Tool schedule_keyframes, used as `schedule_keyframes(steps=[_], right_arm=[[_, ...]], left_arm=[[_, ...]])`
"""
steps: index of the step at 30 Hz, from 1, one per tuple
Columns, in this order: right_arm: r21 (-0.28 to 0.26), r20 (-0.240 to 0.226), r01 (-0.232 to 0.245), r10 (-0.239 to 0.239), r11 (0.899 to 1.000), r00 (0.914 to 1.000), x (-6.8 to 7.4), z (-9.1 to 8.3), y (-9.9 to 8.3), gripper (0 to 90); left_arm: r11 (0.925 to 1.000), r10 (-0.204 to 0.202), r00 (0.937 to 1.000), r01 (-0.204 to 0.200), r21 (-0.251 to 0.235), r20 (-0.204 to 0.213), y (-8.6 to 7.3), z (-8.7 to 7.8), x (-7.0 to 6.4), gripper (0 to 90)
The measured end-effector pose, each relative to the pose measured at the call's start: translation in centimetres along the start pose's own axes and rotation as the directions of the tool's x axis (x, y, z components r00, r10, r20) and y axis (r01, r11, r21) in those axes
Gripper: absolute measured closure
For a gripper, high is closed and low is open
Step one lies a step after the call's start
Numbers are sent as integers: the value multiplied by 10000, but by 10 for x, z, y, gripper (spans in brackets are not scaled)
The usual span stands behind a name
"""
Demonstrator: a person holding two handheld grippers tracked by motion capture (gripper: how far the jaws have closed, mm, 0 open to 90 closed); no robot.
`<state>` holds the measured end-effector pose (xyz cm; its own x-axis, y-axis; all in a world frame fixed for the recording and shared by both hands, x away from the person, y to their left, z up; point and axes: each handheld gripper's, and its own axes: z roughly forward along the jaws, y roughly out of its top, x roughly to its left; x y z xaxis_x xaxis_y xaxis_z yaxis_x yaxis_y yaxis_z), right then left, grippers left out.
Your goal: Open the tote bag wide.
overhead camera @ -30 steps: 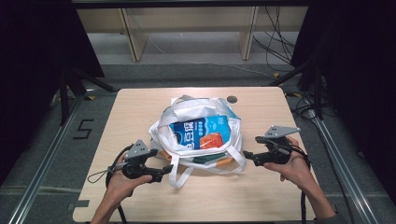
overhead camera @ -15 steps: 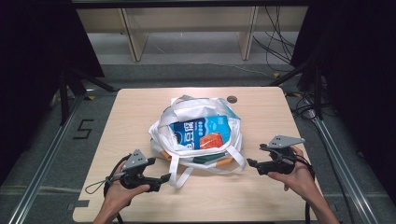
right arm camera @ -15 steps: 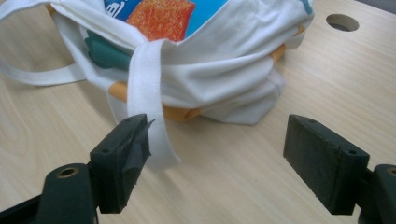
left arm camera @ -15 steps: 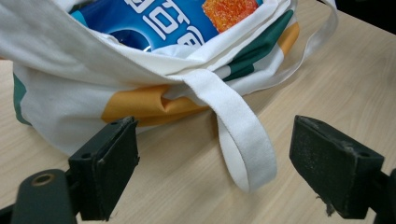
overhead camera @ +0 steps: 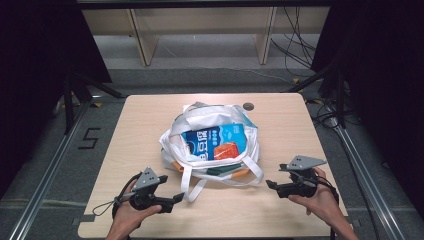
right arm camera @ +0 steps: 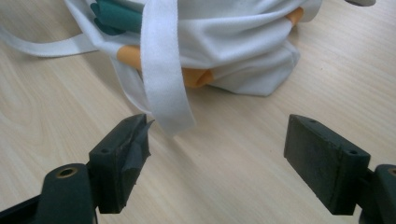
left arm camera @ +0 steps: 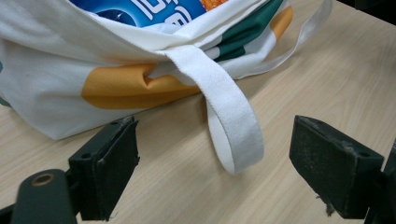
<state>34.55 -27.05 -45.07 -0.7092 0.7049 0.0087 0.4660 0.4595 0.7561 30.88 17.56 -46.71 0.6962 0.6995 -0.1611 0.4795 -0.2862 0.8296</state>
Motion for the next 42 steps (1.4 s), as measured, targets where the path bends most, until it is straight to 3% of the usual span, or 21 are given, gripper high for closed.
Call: schedule_keyframes(steps=[1,5,6,9,13,14,15,17,18,19,22,25,26,27,30,31,32,33,36,39,42], right_arm=[[41,9,-76,76,10000,10000,1,0,-2,229],[62,-20,-195,195,9998,9998,3,-2,-9,228],[74,-5,-382,382,9992,9993,5,-3,-11,226],[-64,9,-171,171,9998,9999,6,-2,-17,221],[84,-110,-483,484,9988,9988,12,-4,-24,218],[38,-38,-217,217,9998,9998,10,-4,-25,219],[20,9,-352,352,9994,9994,13,-4,-27,222],[119,-60,-169,170,9998,9998,13,-4,-30,224],[172,15,-412,411,9990,9992,16,-5,-32,225],[113,100,1,-3,9999,10000,14,-5,-34,225],[299,58,-199,197,9994,9998,17,-7,-39,225],[156,-116,-25,27,9999,9999,18,-7,-44,225],[211,84,-74,73,9998,9999,20,-8,-45,225],[301,-19,-58,59,9995,10000,21,-8,-47,225],[231,11,35,-36,9997,10000,24,-9,-52,226],[338,-73,-192,195,9992,9998,26,-10,-53,227],[249,-47,86,-85,9997,10000,25,-9,-54,228],[251,9,-17,17,9997,10000,26,-10,-55,228],[343,-70,-47,50,9994,10000,26,-9,-57,232],[346,-16,38,-38,9994,10000,26,-9,-58,230],[365,-32,55,-54,9993,10000,26,-8,-58,230]], left_arm=[[9997,233,9997,-233,48,-10,-1,-1,1,150],[10000,7,9999,-8,-37,-107,-6,-1,-3,150],[9999,147,9998,-147,3,-133,-8,-1,-3,150],[9997,225,9997,-224,104,-87,-15,1,-6,151],[9993,294,9994,-291,218,-154,-21,2,-11,151],[9994,312,9994,-310,170,-119,-22,3,-12,151],[9992,346,9993,-342,216,-161,-23,2,-13,151],[9987,402,9991,-396,311,-167,-25,2,-15,151],[9994,287,9995,-284,202,-138,-27,2,-17,151],[9988,418,9989,-413,247,-200,-28,2,-18,151],[9985,415,9987,-404,375,-280,-32,0,-20,151],[9993,311,9992,-306,198,-239,-35,1,-23,151],[9974,606,9977,-594,397,-296,-34,0,-21,151],[9990,300,9993,-291,343,-236,-36,1,-23,151],[9984,403,9988,-392,411,-264,-36,1,-23,151],[9987,350,9990,-340,380,-261,-37,1,-23,152],[9984,402,9988,-390,399,-287,-37,1,-22,151],[9983,427,9985,-412,421,-347,-37,1,-22,152],[9991,242,9993,-231,367,-288,-37,2,-22,151],[9974,571,9980,-559,462,-256,-37,2,-21,151],[9972,540,9983,-528,524,-233,-37,2,-21,151]])
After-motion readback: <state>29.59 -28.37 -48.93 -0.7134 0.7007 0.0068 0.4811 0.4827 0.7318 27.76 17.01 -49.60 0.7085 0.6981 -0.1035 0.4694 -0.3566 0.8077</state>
